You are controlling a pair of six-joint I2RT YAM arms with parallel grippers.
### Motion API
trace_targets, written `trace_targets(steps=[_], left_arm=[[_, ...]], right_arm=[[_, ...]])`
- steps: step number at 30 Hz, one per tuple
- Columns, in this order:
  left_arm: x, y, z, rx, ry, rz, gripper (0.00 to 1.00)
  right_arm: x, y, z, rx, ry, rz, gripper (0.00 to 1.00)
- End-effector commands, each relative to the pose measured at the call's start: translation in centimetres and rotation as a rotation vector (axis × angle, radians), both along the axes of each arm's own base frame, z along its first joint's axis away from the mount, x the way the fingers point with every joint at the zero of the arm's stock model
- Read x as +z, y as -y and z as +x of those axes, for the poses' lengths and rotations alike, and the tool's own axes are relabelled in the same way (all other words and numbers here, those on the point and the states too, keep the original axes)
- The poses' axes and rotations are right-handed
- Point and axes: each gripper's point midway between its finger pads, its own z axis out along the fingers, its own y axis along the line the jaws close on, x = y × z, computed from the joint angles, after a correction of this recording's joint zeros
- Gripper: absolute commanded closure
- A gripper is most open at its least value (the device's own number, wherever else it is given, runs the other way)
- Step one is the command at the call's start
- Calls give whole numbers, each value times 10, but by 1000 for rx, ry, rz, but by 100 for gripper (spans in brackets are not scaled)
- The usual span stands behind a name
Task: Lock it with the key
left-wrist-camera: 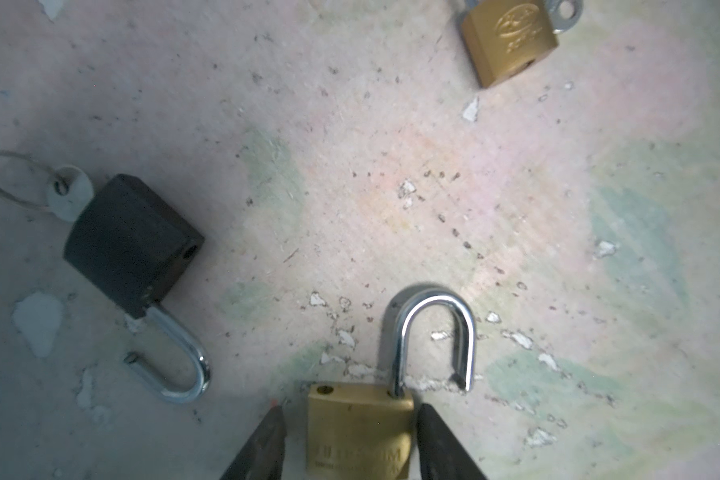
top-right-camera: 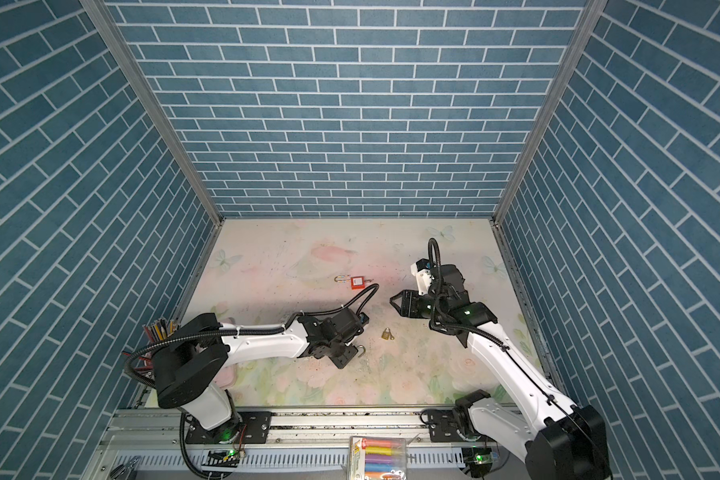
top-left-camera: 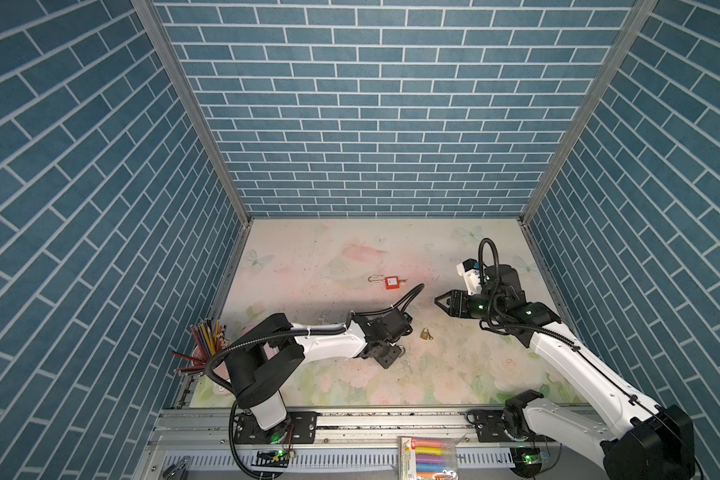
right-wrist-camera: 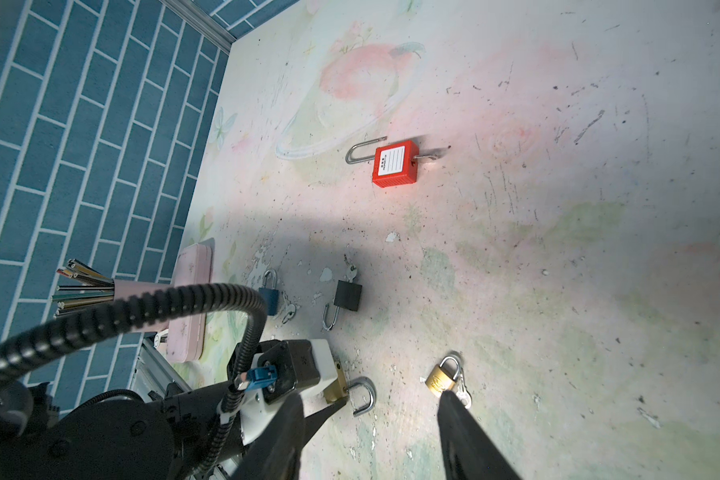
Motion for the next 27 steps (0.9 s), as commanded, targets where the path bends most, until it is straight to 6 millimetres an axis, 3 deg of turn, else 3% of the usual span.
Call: trace_targets(steps=[1, 4, 9, 13, 20, 23, 27], left_arm=[[-2, -5, -3, 6, -9, 35, 53], [-1, -8, -6, 3, -11, 42, 60], [3, -10, -8, -25, 17, 47, 83], [22, -1, 0, -63, 100, -1, 91], [112, 36, 4, -268, 339, -309, 94], [148, 40, -6, -397, 467, -427, 95], [177, 37, -13, -485, 600, -490, 95]], right_arm=[[2, 2, -2, 11, 19, 3, 47], [3, 2, -1, 9, 22, 4, 47], [10, 2, 1, 5, 35, 14, 47], [19, 2, 0, 12, 34, 53, 47], [46, 8, -7, 33, 29, 191, 46], [53, 1, -15, 96, 8, 247, 45], [59, -12, -29, 206, -17, 309, 45]])
